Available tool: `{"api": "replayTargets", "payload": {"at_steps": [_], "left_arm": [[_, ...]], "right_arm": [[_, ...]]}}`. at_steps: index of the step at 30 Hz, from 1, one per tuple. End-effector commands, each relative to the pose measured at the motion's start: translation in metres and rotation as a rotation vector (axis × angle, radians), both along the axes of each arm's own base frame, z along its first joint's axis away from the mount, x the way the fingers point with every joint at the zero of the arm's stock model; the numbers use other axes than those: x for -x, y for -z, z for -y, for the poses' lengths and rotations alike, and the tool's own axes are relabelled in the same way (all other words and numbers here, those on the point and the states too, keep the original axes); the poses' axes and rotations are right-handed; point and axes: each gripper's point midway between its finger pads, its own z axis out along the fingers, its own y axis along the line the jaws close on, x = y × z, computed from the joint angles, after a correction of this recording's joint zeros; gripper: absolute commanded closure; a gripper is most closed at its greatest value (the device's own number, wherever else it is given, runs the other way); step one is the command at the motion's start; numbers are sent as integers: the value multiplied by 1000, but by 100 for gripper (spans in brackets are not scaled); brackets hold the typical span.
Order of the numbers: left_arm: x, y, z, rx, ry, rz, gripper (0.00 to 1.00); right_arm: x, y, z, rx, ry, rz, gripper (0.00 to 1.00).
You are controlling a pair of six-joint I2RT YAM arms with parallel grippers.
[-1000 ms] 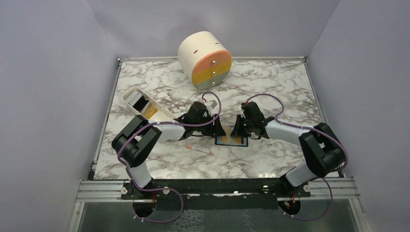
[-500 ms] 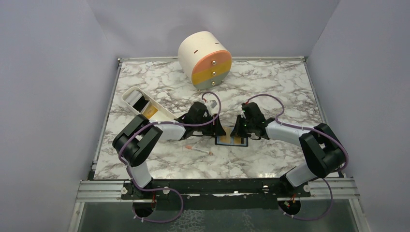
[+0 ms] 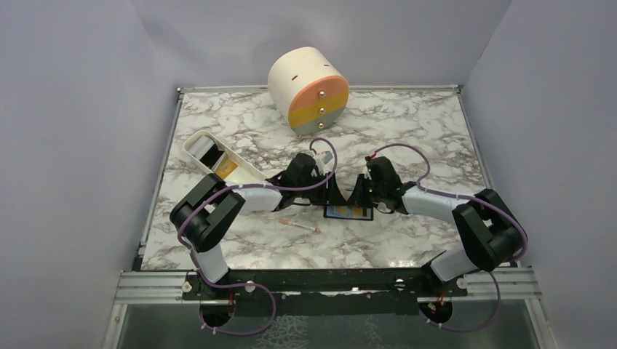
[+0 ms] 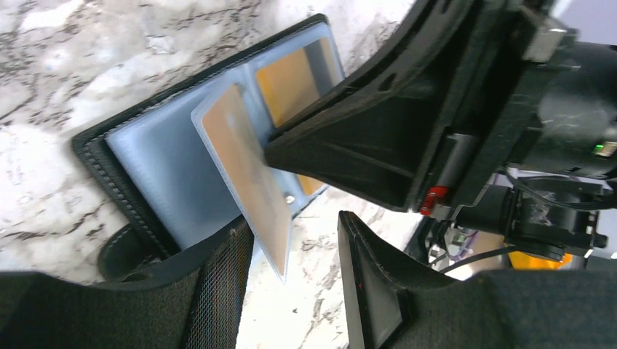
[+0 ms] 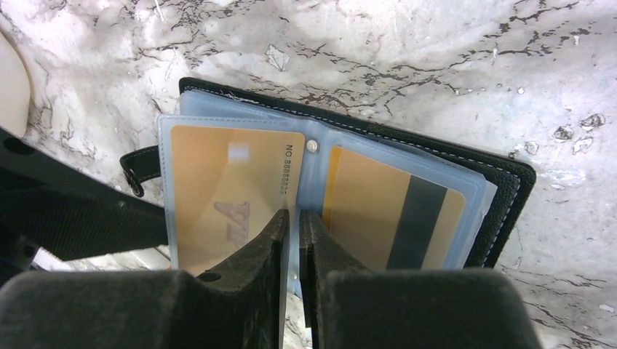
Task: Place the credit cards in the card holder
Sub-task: Turn over the card slot in the card holder.
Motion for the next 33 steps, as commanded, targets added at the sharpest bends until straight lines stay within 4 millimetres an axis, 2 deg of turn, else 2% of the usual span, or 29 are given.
{"api": "replayTargets", "payload": {"at_steps": [1,5,9,11,14,19,23,28,33], "left_arm": [[3,-54,23,130,58,61,52],[5,-62,29,147,71,66,52],[4,-60,32,147,77,61,52],[6,-53,35,141,92,35,52],[7,-50,41,139,104,30,52],[11,-52,54,150,142,28,52],[12,-52,61,153,153,26,52],[11,-51,61,147,152,37,52],[5,-60,57,131,133,95,52]], "right_arm": [[8,5,7,31,-9,5,85],[3,-2,17,66,36,44,79],[-2,-16,22,87,52,75,74],[-4,-24,25,96,68,88,71],[-6,-31,36,142,106,91,66],[-2,-50,47,176,140,96,62],[3,-64,65,219,208,113,58],[9,-75,75,223,241,133,55],[10,-87,77,210,248,153,53]]}}
